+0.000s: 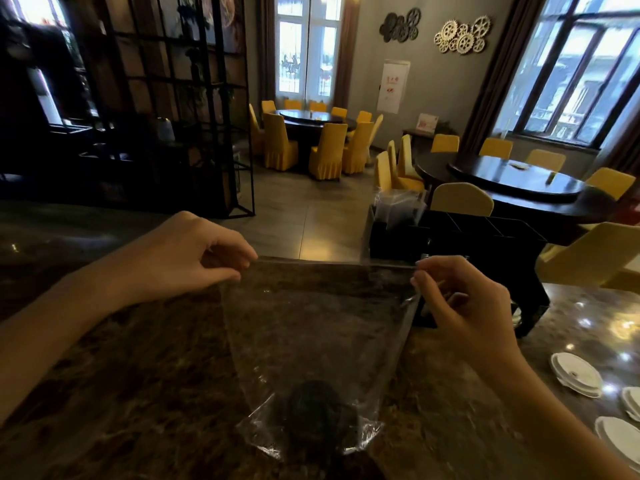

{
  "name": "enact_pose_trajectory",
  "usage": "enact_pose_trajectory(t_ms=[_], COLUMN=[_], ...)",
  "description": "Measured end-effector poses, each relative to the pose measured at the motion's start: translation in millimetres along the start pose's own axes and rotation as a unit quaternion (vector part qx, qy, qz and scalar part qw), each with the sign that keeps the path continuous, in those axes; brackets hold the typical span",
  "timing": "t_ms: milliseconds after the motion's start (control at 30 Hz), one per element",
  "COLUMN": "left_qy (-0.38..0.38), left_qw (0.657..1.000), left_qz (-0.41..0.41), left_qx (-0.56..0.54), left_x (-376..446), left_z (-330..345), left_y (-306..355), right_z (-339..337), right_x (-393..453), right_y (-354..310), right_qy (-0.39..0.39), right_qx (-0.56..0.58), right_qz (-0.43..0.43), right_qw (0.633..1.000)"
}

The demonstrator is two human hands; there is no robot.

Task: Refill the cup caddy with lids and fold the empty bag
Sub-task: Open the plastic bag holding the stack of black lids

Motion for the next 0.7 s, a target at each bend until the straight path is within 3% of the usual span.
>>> enact_pose_trajectory(t_ms=[167, 267, 400, 500, 700], left_qy=[0.090, 0.113, 0.058, -0.013, -0.024], left_qw=[0.993, 0.983, 0.976, 0.978, 0.981], left_qz=[0.065, 0.131, 0.188, 0.170, 0.132], left_qx=[0.033, 0.060, 0.095, 0.122, 0.140], left_x=[0, -7, -16, -10, 6], left_z=[-12, -16, 3, 25, 37], left_y=[28, 63, 100, 99, 77], right_z=[-5, -6, 14, 35, 61], right_x=[12, 22, 27, 25, 24], right_y=[-25, -57, -87, -98, -89], right_qy=[-0.018, -0.031, -0.164, -0.272, -0.344], right_qx=[-0.067, -0.098, -0.099, -0.102, -0.145], right_qz=[-0.051, -0.142, -0.223, -0.234, -0.205], right_qw=[0.996, 0.985, 0.956, 0.928, 0.905])
Point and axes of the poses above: each hand's wrist, its own x-axis towards the middle knuckle, its own z-axis out of the palm, y = z × x, the point moved 9 cm from there along x, towards the middle knuckle, and after that the axes turned 5 degrees about -z, right-handed, at the moved point
